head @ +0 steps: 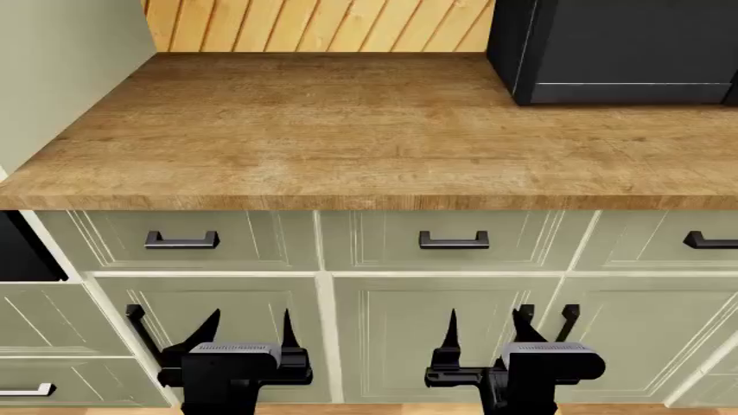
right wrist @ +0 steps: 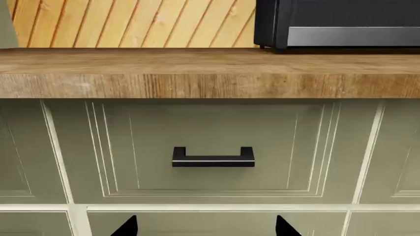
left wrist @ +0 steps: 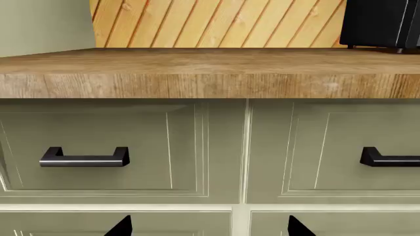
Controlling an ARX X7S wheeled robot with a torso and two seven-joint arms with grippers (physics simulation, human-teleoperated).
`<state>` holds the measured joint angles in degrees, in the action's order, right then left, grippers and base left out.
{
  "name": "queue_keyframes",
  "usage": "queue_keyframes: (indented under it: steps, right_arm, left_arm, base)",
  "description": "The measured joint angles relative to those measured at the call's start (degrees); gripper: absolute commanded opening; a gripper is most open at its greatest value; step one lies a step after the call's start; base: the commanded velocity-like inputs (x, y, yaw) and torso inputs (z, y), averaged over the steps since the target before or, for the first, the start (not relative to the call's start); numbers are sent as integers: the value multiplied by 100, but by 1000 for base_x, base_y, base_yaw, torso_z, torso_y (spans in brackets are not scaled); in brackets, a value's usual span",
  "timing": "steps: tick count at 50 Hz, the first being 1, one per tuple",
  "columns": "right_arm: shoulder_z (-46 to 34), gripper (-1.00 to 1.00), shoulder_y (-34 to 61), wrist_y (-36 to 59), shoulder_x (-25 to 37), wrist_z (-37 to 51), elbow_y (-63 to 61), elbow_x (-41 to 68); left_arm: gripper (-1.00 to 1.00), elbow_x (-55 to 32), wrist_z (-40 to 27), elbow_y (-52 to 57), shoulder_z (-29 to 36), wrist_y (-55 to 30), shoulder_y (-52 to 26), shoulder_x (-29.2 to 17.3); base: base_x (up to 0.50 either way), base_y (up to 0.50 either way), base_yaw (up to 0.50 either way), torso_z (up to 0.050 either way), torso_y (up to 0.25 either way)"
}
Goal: Preheat the oven by turning the temperature knob.
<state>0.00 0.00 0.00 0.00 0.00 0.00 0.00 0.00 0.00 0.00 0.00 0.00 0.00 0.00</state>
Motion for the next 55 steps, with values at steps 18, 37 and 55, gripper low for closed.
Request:
queue_keyframes:
  steps: [18, 37, 55]
  right_arm:
    - [-244, 100, 34, 101, 251, 593, -353, -450]
    - [-539, 100, -121, 275, 461, 1118, -1709, -1297]
    - [-712, 100, 371, 1450, 558, 808, -4021, -1829]
  left_arm:
    - [100, -372, -169, 441, 219, -33, 85, -252]
    - [100, -698, -347, 1900, 254, -53, 171, -543]
    - [100, -1224, -750, 4246, 118, -1095, -546, -835]
  base:
    - [0, 0, 0, 0, 0]
    - [0, 0, 0, 0, 0]
    - [0, 0, 0, 0, 0]
